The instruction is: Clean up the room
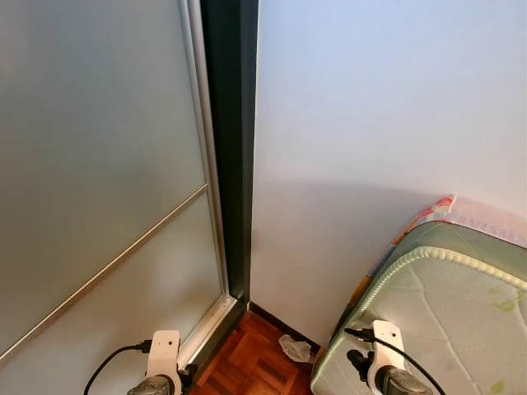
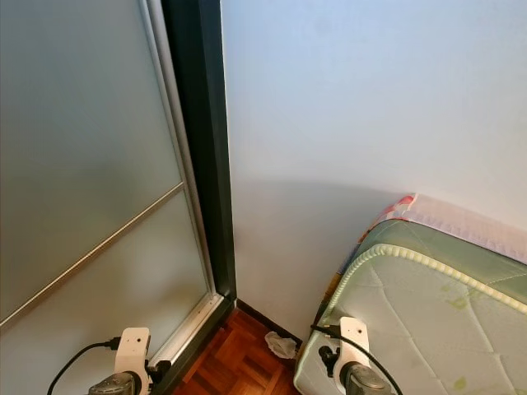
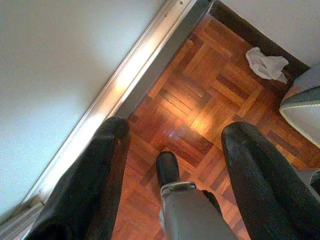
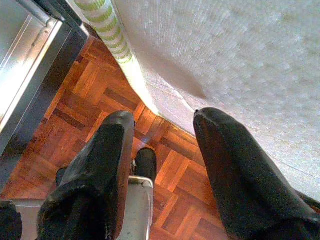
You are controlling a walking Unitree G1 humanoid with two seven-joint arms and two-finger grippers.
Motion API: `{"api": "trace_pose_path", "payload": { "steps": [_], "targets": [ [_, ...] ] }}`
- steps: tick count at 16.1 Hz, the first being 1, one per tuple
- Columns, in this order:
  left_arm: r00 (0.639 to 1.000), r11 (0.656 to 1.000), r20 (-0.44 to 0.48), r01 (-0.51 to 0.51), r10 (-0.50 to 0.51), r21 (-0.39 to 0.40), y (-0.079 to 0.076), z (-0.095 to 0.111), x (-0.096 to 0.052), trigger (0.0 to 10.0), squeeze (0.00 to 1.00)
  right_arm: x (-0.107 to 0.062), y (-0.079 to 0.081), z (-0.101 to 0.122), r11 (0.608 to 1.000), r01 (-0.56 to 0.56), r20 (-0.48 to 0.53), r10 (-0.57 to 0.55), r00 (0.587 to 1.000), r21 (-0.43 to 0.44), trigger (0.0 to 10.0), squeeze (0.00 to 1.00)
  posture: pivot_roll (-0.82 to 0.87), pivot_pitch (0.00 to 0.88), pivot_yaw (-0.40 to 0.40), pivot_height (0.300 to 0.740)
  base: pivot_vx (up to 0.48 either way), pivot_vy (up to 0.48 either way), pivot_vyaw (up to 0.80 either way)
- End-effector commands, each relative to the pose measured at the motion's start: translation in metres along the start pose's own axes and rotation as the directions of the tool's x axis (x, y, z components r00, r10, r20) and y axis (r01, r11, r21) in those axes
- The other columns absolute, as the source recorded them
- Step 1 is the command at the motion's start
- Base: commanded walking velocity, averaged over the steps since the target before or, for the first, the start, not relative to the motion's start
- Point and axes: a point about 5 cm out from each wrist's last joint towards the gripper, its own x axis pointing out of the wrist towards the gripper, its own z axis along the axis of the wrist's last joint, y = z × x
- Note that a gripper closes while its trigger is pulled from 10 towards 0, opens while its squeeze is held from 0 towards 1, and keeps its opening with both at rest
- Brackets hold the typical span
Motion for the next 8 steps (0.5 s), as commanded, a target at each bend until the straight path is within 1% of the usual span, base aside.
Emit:
{"api": "trace_pose_path", "payload": {
  "steps": [1, 8],
  "targets": [
    [1.000, 1.000, -0.026, -0.007, 0.008, 0.015, 0.0014, -0.0053, -0.0006, 10.0, 0.00, 0.0004, -0.0007, 0.0055, 1.000, 0.006, 0.019, -0.006, 1.000, 0.021, 10.0, 0.00, -0.03, 0.000, -0.062, 0.740, -0.247, 0.000, 0.00],
    [1.000, 1.000, -0.026, -0.011, 0.011, 0.011, 0.0016, -0.0057, -0.0007, 10.0, 0.00, 0.0003, -0.0008, 0.0054, 1.000, 0.002, 0.016, -0.002, 1.000, 0.010, 10.0, 0.00, -0.03, 0.000, -0.063, 0.740, -0.276, 0.000, 0.00]
  ]
}}
